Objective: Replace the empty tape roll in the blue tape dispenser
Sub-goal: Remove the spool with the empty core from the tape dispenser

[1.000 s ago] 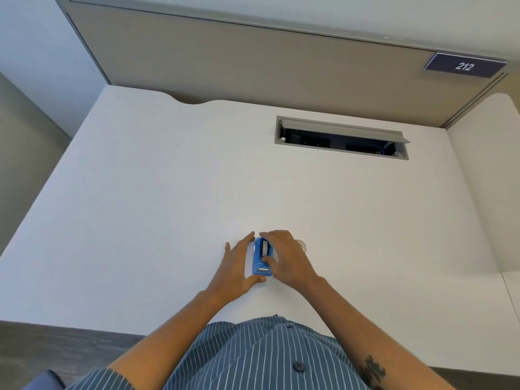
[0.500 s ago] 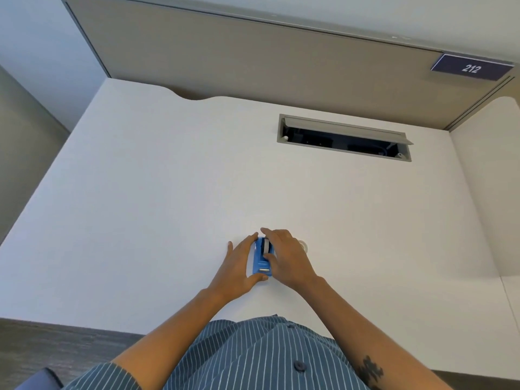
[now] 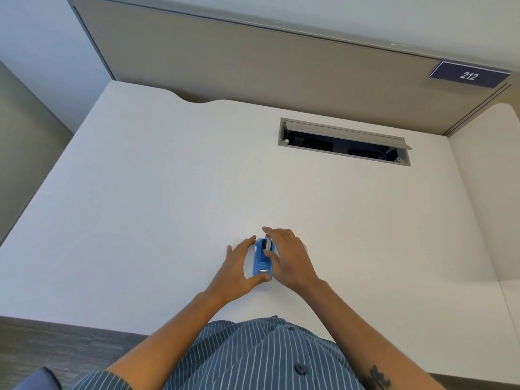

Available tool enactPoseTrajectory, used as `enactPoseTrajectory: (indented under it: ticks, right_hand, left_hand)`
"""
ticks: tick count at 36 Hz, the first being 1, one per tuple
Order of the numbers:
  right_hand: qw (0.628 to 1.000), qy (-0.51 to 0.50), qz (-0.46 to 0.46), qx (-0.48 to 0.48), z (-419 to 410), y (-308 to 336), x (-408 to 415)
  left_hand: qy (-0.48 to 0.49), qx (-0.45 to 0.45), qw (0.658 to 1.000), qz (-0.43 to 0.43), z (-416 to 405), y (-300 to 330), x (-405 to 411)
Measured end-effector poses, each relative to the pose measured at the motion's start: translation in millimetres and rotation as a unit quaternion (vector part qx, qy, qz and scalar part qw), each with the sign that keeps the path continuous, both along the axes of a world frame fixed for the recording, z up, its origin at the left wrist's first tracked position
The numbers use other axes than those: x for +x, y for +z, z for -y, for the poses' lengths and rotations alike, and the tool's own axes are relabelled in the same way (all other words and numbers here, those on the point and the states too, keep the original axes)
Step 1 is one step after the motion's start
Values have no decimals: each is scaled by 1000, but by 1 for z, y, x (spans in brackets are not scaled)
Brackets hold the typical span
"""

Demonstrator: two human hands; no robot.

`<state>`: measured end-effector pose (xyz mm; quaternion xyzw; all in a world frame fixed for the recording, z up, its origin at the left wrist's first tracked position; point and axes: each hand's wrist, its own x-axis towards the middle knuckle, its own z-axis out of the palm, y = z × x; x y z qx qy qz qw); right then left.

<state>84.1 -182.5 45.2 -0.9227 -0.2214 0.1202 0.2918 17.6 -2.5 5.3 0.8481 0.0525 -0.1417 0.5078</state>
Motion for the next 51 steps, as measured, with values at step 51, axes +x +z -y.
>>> enactPoseTrajectory:
  ticks: [51]
  right_hand:
    - [851,-168,-282,409,30,46,-27]
  left_hand:
    - [237,-402,878,-103,24,63,-3]
